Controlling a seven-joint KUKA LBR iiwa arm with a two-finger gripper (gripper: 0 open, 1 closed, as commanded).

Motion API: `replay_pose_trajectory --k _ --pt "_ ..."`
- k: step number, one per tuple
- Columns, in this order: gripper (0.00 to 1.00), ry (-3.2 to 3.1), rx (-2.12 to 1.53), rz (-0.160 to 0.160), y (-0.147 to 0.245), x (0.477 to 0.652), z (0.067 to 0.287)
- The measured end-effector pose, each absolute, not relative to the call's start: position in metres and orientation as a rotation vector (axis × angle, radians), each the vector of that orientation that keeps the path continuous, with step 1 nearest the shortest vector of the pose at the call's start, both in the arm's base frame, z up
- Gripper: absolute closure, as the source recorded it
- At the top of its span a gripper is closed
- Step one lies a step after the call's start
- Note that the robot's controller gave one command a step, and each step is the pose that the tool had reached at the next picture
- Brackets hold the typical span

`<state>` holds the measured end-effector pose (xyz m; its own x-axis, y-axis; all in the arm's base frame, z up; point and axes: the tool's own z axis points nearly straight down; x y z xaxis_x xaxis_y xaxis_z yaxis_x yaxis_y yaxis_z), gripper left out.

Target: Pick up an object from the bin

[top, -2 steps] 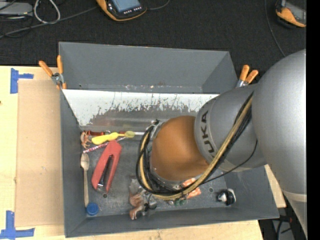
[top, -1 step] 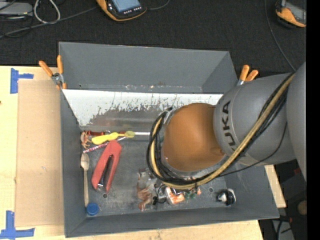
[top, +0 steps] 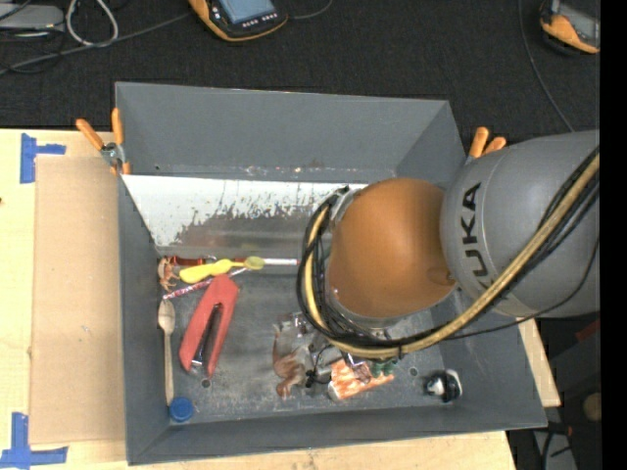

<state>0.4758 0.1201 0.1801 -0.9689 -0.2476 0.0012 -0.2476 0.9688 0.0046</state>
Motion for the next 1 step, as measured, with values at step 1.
replay_pose_trajectory --k 1 --pt "1.00 -3.117 0.352 -0.005 0.1050 0.4754 0.2258"
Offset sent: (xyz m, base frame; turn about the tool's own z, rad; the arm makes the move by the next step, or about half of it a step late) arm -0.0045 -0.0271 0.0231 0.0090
